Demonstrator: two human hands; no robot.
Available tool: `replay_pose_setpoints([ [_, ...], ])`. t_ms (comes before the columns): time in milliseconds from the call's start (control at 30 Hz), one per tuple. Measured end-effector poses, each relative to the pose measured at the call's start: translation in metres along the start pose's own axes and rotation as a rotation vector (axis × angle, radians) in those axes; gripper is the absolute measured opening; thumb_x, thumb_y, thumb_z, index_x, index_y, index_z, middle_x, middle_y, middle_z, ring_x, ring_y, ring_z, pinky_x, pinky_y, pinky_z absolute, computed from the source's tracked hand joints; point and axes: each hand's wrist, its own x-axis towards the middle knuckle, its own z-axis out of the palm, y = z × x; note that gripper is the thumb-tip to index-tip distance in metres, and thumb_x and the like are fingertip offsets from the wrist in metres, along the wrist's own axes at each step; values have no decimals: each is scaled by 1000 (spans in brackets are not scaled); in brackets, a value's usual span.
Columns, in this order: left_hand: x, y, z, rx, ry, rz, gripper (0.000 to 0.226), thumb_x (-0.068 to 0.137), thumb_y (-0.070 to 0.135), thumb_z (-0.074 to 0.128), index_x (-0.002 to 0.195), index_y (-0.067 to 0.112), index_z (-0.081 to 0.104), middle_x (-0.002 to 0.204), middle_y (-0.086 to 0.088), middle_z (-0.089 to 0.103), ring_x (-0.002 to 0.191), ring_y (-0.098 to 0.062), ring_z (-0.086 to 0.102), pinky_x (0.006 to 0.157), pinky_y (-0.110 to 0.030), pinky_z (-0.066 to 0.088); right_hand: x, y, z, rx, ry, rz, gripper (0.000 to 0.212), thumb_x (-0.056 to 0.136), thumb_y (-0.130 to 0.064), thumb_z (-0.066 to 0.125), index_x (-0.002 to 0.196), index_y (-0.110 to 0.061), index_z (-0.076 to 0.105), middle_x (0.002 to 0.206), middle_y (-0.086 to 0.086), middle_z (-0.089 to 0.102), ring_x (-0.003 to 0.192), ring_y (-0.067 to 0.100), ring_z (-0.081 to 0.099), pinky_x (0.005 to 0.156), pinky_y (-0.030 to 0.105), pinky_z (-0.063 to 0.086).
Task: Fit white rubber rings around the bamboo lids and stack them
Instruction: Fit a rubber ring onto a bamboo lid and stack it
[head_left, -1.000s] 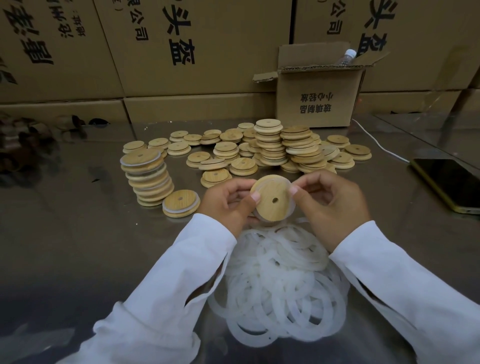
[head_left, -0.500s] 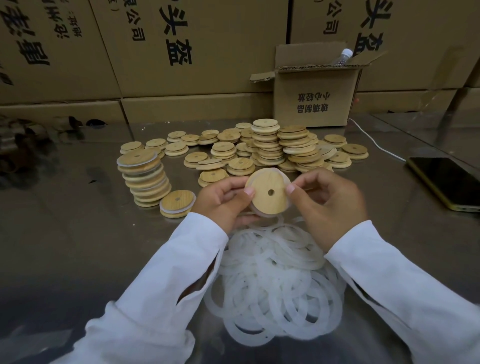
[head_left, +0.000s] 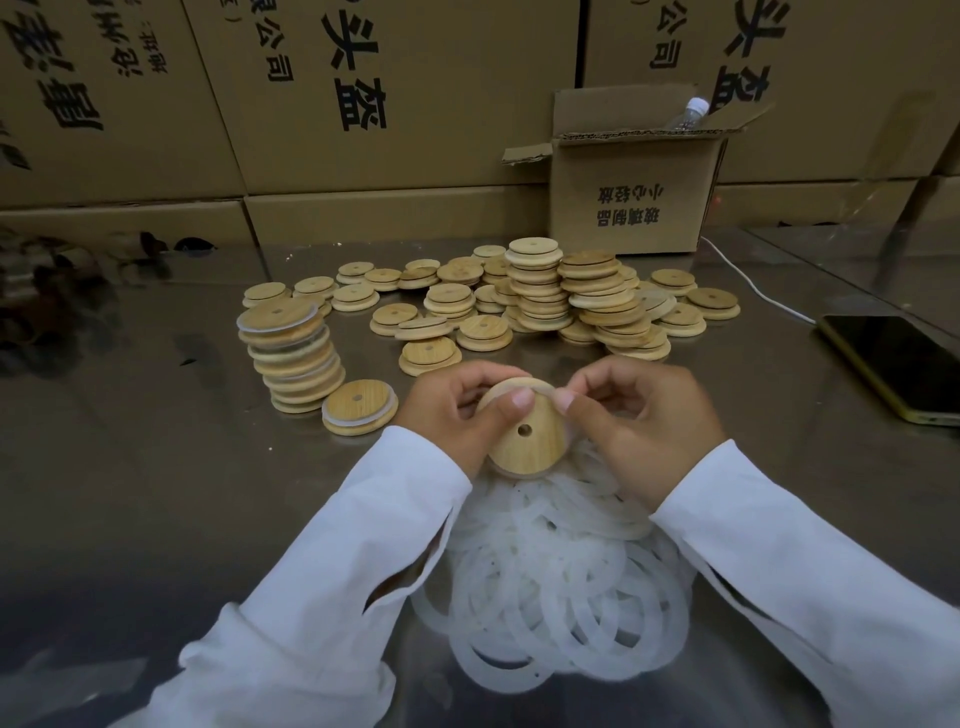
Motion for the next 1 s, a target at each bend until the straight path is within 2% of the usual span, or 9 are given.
replay_pose_setpoints([
  [167, 0, 0, 0, 20, 9, 25, 17, 84, 7, 62, 89, 22, 65, 89, 4, 68, 82, -3, 64, 73, -11, 49, -1, -3, 1, 51, 30, 72, 20, 79, -14, 69, 62, -22, 64, 64, -5, 64, 66, 14, 61, 72, 38, 56],
  [333, 0, 1, 0, 4, 5, 47, 20, 83, 4, 62, 88, 24, 64, 88, 6, 67, 80, 2, 63, 73, -10, 48, -1, -5, 2, 54, 35, 87, 20, 80, -15, 68, 62, -23, 63, 63, -8, 63, 67, 11, 61, 74, 40, 56],
  [433, 1, 3, 0, 11, 19, 74, 23, 83, 3, 61, 86, 25, 63, 87, 9, 65, 80, 4, 62, 73, -8, 47, -1, -5, 1, 38, 31, 71, 21, 80, -16, 68, 61, -25, 62, 63, -9, 63, 66, 10, 60, 72, 36, 55],
  [600, 1, 3, -2, 49, 46, 88, 22, 84, 6, 62, 86, 28, 63, 88, 11, 65, 88, -6, 62, 77, -11, 48, -1, -6, -1, -25, 15, 11, 22, 82, -15, 66, 63, -26, 61, 67, -8, 64, 70, 12, 61, 71, 28, 50],
  [767, 2, 5, -5, 47, 72, 97, 22, 84, 6, 62, 85, 28, 63, 86, 11, 65, 85, -5, 62, 76, -12, 49, 0, -10, -4, -155, -13, -55, 21, 83, -19, 65, 65, -29, 60, 69, -13, 63, 71, 4, 59, 67, 13, 44],
  [833, 1, 6, -6, 38, 68, 97, 23, 84, 6, 62, 84, 29, 63, 86, 12, 65, 84, -4, 62, 76, -12, 49, 0, -11, -6, -165, -24, -61, 19, 83, -20, 65, 67, -28, 60, 69, -9, 63, 69, 11, 60, 64, 17, 46],
  [933, 1, 7, -7, 47, 59, 105, 23, 84, 6, 62, 85, 29, 63, 86, 12, 65, 85, -4, 62, 77, -11, 48, 2, -11, -6, -108, -34, -42, 18, 82, -17, 66, 67, -25, 60, 67, -2, 62, 66, 26, 61, 66, 32, 53],
  [1000, 1, 7, -7, 40, 45, 111, 21, 84, 5, 61, 87, 26, 64, 88, 9, 66, 86, -5, 62, 77, -12, 48, 2, -11, -5, -78, -35, -20, 18, 82, -16, 66, 67, -24, 61, 66, -1, 62, 61, 25, 59, 67, 39, 55],
])
